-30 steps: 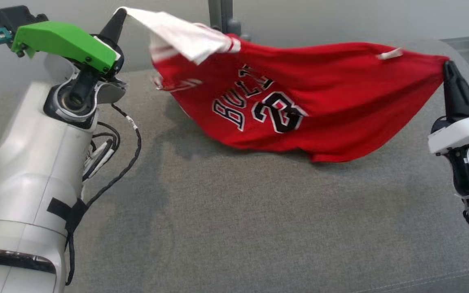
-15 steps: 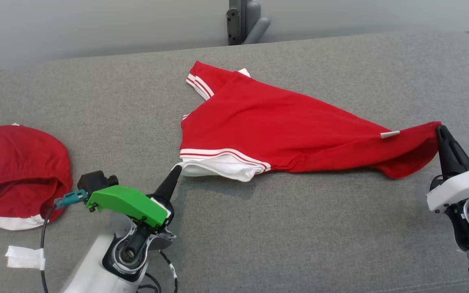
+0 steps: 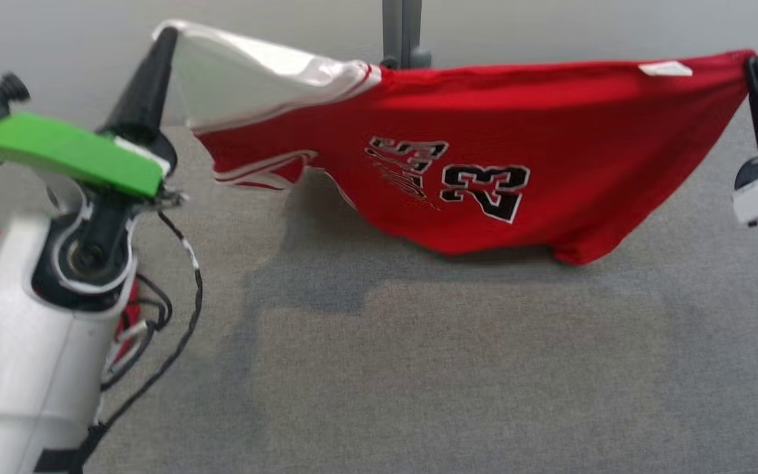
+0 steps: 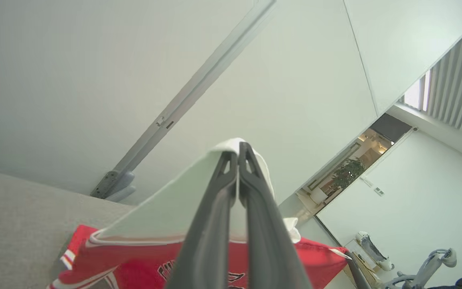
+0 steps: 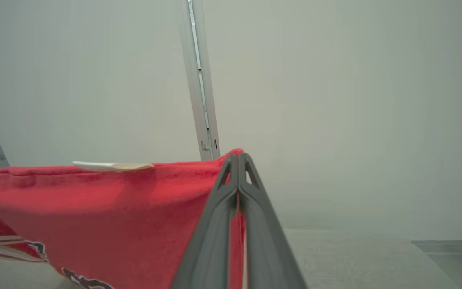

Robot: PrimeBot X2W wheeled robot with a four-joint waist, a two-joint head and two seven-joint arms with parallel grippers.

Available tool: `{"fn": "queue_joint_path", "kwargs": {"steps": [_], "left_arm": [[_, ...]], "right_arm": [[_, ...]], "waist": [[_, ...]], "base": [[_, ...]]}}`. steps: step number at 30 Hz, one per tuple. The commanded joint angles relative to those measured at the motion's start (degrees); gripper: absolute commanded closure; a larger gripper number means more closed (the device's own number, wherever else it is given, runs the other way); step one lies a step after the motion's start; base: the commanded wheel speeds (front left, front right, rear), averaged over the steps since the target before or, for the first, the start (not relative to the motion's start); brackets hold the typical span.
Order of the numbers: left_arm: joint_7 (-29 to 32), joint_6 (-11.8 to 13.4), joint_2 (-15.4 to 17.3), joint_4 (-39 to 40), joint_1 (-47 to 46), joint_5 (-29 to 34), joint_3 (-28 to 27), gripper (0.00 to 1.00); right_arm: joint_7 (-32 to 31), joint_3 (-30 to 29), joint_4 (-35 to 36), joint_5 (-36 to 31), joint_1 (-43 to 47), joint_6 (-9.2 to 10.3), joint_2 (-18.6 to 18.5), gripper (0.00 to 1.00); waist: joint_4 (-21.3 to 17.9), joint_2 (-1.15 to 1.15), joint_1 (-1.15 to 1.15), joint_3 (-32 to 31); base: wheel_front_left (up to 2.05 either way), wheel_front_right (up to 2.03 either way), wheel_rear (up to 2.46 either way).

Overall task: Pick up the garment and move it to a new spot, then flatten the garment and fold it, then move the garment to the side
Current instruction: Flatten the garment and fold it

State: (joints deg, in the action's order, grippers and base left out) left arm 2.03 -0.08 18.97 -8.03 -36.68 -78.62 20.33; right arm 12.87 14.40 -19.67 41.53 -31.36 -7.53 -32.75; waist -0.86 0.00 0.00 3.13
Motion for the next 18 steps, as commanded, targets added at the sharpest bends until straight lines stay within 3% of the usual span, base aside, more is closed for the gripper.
{"fn": "queue_joint_path", "kwargs": {"steps": [1,9,18], "left_arm": [[1.08,1.39,0.48,1.6,-4.26,-0.15,-0.73,1.0],[6.24,8.08,-0.09,0.66,-23.03,0.56,-1.63,1.0],[11.18,10.72,-0.71,-7.38,-34.99,2.22,0.67,1.0]], "right_arm": [[-1.8,0.7,1.15,2.65,-3.03,0.08,-1.36,1.0],[-9.14,1.17,5.28,14.35,-18.58,0.07,-5.33,1.0],[-14.65,4.08,2.64,16.3,-30.2,0.07,-8.32,1.0]], "waist": [[-1.19,0.0,0.0,-3.92],[-1.45,0.0,0.0,-6.17],[-1.89,0.0,0.0,-6.55]], "base": [[0.0,0.0,0.0],[0.0,0.0,0.0],[0.0,0.0,0.0]]}}
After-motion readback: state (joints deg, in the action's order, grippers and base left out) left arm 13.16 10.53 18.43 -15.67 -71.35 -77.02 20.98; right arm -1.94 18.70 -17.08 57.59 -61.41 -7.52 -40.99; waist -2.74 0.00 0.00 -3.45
